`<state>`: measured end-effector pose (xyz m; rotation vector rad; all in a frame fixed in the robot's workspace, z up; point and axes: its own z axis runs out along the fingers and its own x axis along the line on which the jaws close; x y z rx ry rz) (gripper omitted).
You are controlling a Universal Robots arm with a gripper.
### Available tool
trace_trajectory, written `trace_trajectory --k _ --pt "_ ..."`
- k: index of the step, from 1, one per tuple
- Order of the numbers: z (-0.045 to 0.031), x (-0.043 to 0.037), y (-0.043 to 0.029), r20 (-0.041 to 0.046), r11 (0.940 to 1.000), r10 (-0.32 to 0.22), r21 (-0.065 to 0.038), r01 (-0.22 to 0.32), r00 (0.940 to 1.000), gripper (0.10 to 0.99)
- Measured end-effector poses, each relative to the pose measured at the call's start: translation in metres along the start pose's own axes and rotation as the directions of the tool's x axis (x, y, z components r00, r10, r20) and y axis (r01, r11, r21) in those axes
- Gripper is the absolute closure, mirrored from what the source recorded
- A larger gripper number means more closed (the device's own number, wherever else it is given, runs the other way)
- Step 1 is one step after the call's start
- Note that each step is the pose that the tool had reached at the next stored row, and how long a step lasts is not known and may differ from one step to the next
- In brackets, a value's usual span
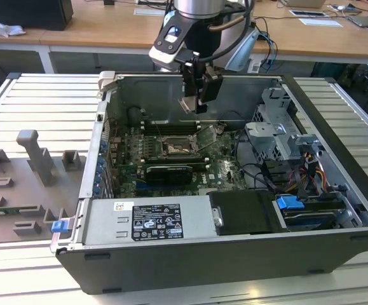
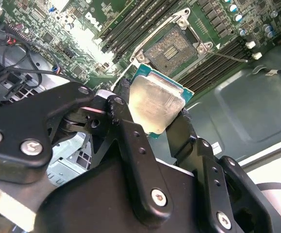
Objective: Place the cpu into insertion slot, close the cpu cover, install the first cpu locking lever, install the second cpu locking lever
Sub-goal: 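Place the cpu into insertion slot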
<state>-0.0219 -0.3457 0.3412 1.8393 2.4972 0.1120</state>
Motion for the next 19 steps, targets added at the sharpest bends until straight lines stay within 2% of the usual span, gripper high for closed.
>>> trace_trajectory --k 14,19 --pt "0.0051 -0.0001 -0.0004 0.0074 0.9956 0.093 -0.001 -0.093 0.9956 0.541" --pt "0.007 -0.0001 -0.0006 0.0087 0.9941 0.108 -0.002 -0.108 0.9941 0.541"
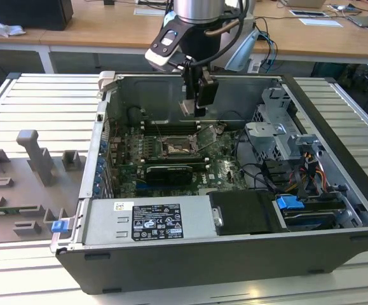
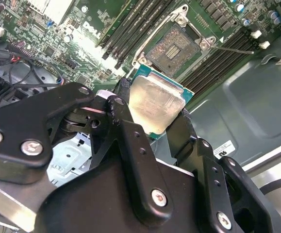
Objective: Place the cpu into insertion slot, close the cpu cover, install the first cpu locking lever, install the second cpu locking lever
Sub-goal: 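Place the cpu into insertion slot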
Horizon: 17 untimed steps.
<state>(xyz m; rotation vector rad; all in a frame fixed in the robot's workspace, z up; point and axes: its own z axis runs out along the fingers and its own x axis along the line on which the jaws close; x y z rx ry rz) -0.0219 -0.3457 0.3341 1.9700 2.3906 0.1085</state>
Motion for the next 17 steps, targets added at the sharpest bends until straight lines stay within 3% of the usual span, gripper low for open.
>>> trace_trajectory --k 17 --pt "0.0091 -0.0001 -0.0007 0.0036 0.9989 0.046 -0.001 -0.046 0.9989 0.541"
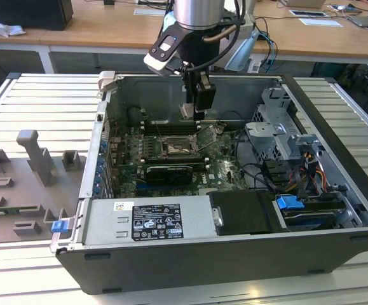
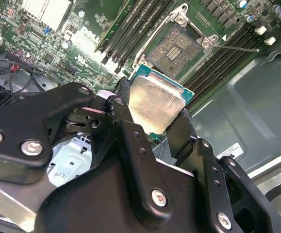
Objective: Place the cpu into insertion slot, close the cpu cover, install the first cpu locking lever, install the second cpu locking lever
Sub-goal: 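Place the cpu into insertion slot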
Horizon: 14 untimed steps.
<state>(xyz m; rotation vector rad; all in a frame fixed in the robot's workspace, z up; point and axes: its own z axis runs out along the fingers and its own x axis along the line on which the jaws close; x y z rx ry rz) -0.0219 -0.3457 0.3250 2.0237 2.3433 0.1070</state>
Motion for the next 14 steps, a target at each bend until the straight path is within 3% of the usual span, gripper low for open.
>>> trace_trajectory --k 14 --pt "0.0064 -0.0001 -0.0005 0.0016 0.9998 0.02 0.0 -0.02 0.9998 0.541"
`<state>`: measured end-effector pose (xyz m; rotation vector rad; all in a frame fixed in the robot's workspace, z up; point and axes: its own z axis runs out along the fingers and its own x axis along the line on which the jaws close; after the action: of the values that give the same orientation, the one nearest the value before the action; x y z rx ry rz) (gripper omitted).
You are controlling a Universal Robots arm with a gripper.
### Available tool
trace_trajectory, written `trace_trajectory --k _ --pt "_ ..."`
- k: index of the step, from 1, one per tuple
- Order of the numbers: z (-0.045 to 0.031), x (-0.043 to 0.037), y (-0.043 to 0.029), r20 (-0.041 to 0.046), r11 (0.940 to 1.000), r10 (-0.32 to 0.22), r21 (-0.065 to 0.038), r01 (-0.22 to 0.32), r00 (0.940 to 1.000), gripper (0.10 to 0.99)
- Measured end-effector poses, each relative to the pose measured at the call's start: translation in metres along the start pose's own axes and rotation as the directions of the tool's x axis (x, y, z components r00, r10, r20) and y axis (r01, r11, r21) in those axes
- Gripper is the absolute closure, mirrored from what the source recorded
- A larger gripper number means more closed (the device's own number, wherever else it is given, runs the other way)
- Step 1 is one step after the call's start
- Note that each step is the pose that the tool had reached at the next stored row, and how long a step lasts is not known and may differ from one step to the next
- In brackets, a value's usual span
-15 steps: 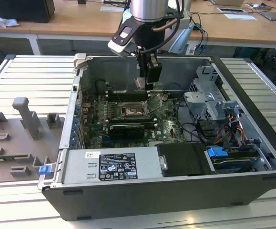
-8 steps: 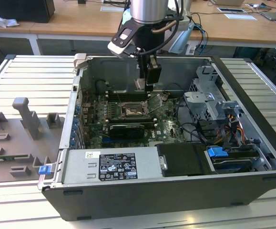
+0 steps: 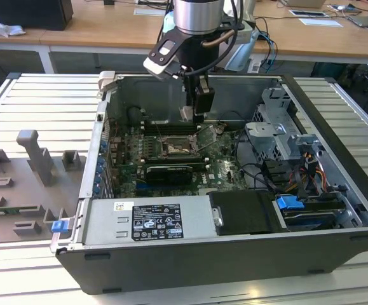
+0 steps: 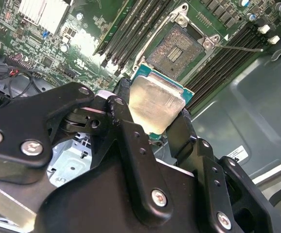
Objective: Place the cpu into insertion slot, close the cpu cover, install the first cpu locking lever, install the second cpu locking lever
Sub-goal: 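Place the cpu into insertion slot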
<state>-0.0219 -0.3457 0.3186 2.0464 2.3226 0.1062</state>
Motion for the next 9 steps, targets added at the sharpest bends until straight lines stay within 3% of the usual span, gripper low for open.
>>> trace_trajectory --k 9 --pt "0.0058 -0.0001 -0.0005 0.001 0.9999 0.014 0.0 -0.014 0.9999 0.541"
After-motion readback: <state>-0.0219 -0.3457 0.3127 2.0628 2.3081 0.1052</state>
